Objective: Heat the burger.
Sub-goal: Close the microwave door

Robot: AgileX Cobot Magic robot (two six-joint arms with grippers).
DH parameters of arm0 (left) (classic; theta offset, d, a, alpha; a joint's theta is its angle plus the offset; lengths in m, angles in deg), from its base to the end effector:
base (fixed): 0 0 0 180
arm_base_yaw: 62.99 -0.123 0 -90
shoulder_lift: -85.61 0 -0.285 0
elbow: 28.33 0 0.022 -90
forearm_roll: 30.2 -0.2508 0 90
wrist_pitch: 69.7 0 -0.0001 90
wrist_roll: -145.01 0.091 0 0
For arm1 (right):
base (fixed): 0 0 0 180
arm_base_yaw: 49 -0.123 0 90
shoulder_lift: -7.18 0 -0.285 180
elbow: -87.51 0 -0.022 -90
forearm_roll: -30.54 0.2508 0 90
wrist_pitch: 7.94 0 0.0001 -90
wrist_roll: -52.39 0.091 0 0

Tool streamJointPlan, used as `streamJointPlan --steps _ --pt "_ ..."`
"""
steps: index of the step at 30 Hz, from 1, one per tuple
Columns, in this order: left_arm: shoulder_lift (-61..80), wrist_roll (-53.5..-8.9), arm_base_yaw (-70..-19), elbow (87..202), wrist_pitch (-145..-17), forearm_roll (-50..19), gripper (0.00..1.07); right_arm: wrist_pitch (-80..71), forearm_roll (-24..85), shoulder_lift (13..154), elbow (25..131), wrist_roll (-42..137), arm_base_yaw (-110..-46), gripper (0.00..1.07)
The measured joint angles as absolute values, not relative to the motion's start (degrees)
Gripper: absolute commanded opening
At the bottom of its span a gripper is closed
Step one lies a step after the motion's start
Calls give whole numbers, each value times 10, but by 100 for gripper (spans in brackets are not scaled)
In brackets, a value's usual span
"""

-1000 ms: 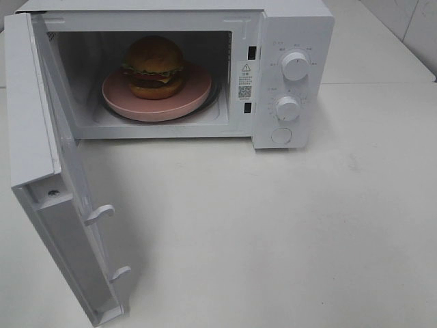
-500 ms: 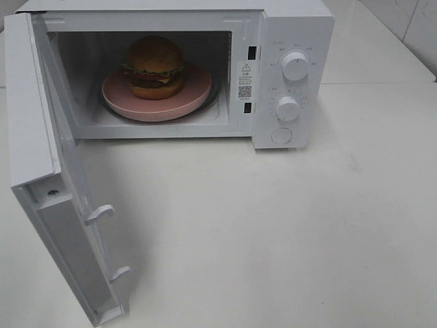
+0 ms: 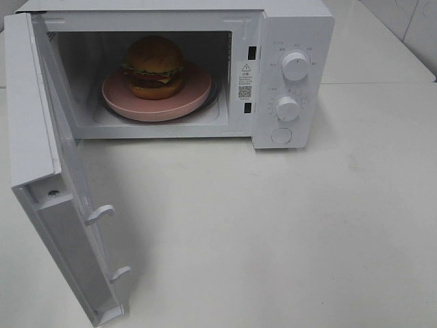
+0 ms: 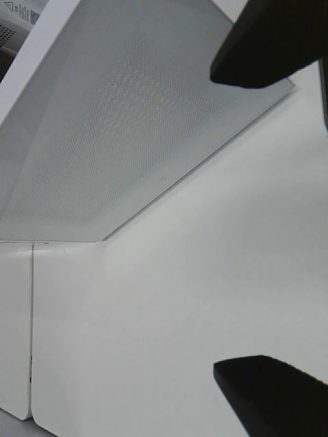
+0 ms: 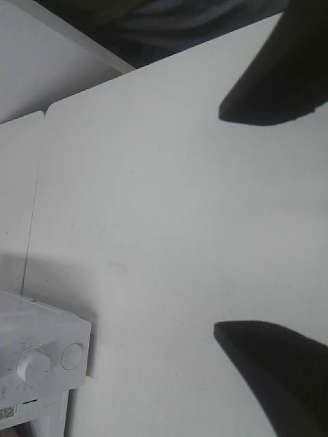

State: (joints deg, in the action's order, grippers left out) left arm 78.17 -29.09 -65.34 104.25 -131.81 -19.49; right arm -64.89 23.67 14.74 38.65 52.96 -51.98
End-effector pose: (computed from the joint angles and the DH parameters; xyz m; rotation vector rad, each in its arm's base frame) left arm -0.0093 -0.0153 0.2820 0.0770 2.0285 -0.1326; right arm -0.0021 -0.0093 0.2818 -0.0409 1.9742 -0.1016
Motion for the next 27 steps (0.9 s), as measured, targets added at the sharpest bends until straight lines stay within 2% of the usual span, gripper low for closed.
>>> streamJointPlan --steps 27 --pt "782 -291 -653 1042 -1318 -195 100 -649 237 147 387 530 -520 76"
